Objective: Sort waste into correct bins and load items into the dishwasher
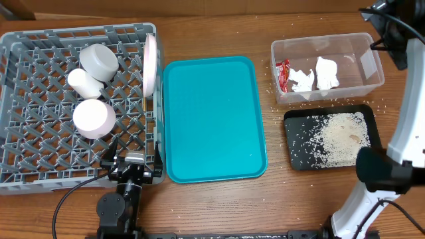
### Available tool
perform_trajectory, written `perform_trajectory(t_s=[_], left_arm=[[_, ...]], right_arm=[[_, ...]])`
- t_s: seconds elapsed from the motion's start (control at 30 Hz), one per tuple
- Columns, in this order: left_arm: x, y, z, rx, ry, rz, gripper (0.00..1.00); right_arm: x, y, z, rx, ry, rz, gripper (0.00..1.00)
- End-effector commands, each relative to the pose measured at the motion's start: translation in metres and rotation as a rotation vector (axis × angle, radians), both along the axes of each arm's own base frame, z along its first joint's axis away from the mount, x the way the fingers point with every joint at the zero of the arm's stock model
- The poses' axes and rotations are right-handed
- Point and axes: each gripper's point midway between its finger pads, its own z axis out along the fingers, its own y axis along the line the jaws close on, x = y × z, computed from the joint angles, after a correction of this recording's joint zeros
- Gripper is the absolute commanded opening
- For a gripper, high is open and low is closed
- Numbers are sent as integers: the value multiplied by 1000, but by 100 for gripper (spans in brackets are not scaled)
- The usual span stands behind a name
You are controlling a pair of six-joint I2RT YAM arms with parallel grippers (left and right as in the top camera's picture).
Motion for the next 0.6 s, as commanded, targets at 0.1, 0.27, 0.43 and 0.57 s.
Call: perform_trajectory(t_s=[0.1, 0.27, 0.43, 0.57], left_arm=[[0, -1, 1, 5, -7, -2, 100], [0, -1, 1, 5, -7, -1, 100], [0, -1, 1, 5, -7, -1, 100], [0, -1, 0, 5, -5, -1, 100]], right_arm=[[-46, -7, 69, -79, -170, -36, 100], [-69, -5, 98, -145, -219, 39, 100], [-90, -3, 127, -221, -278, 110, 100], [-101, -1, 143, -228, -343, 108, 100]])
